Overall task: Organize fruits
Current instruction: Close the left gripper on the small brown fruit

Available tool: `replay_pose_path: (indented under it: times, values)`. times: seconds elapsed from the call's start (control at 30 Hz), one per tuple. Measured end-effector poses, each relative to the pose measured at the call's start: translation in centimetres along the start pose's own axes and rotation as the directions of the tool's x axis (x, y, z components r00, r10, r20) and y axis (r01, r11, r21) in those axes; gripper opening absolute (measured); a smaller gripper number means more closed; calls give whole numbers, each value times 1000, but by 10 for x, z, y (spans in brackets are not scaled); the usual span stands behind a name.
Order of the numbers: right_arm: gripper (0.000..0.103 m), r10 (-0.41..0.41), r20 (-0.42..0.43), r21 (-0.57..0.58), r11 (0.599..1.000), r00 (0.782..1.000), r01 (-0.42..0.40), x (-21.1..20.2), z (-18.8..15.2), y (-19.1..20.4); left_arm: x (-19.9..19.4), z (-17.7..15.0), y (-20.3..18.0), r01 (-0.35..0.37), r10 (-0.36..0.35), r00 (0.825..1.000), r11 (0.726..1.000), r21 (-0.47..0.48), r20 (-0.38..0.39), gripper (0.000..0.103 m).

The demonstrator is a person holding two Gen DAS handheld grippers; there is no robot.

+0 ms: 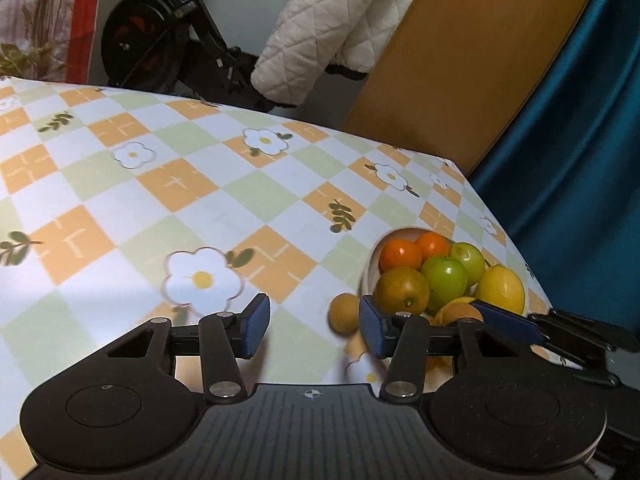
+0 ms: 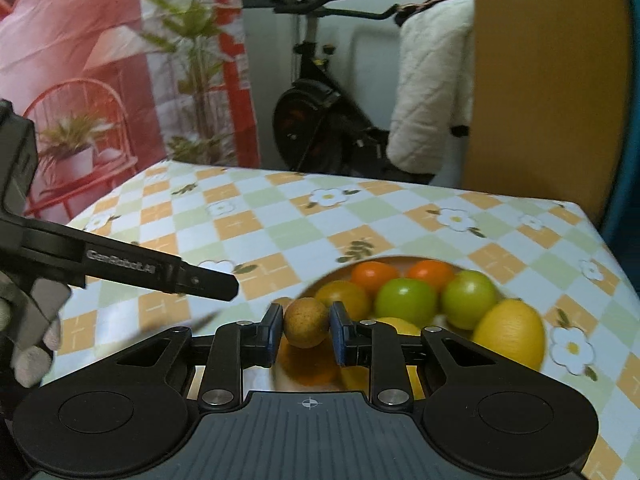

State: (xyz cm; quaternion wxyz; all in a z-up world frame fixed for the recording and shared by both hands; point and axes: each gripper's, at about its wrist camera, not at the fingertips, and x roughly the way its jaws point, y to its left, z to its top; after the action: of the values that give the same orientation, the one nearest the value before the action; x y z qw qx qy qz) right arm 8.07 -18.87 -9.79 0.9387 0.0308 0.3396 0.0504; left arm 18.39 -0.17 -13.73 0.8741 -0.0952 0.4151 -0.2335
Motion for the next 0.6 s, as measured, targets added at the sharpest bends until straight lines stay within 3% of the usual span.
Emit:
replay_pose_path:
  times: [0.37, 0.6]
  values:
    - [23, 2, 14, 21, 1000, 1000, -2, -4, -2, -12, 36, 13, -4, -8, 7, 999, 1000, -11, -51, 52]
    - [23, 11, 15, 26, 1000, 1000, -11, -3, -2, -12, 35, 12, -4, -8, 9, 999, 1000, 2, -53, 52]
